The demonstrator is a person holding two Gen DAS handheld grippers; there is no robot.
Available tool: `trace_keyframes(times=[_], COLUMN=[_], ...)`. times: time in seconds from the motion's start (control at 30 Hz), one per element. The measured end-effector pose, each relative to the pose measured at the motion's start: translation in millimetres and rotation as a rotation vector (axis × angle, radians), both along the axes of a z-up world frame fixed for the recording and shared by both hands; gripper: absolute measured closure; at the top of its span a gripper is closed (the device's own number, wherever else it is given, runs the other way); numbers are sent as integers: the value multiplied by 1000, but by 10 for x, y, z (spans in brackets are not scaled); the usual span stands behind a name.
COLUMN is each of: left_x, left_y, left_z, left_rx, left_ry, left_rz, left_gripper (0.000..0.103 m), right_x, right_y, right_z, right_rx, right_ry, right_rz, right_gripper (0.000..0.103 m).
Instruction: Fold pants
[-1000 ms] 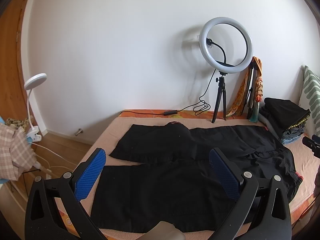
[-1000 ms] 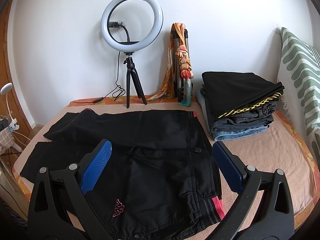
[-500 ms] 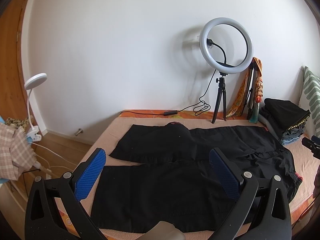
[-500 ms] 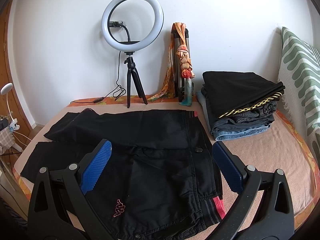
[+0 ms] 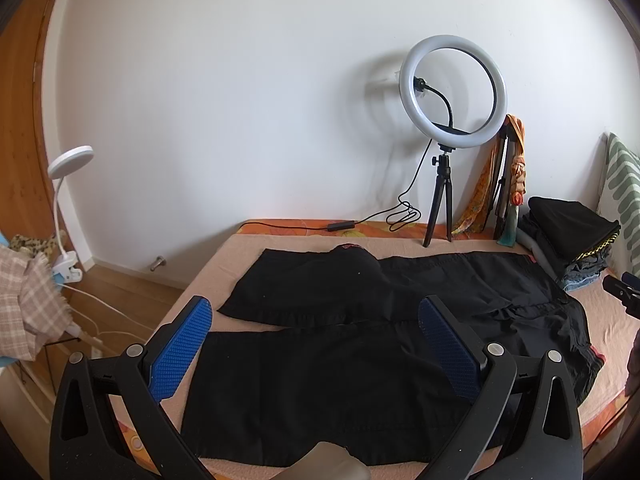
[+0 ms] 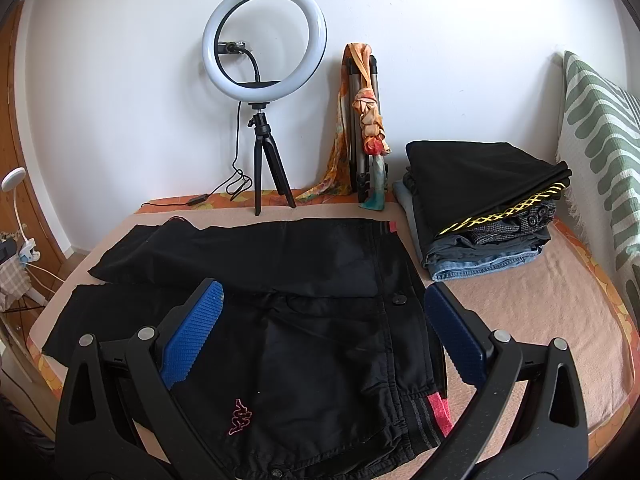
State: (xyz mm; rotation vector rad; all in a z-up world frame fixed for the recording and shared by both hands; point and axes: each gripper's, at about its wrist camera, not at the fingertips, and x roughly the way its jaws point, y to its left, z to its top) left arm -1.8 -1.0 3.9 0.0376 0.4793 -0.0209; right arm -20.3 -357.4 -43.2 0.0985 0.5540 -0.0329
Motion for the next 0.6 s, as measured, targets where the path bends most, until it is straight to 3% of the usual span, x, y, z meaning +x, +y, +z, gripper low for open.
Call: trace_keyframes(times=[0.3, 0.6], left_x=[38, 329], left_y=[2, 254], left_z=[-5, -113], left_rx=[-2, -45], left_ry=[9, 77], left_rz=[6, 41], left_gripper=[0, 1], right_x=[12, 172], right_y=[-23, 124], right_z=[3, -88], right_rx=[4, 33], right_ry=[2, 22], right_rz=[0, 61], right_gripper=[0, 0])
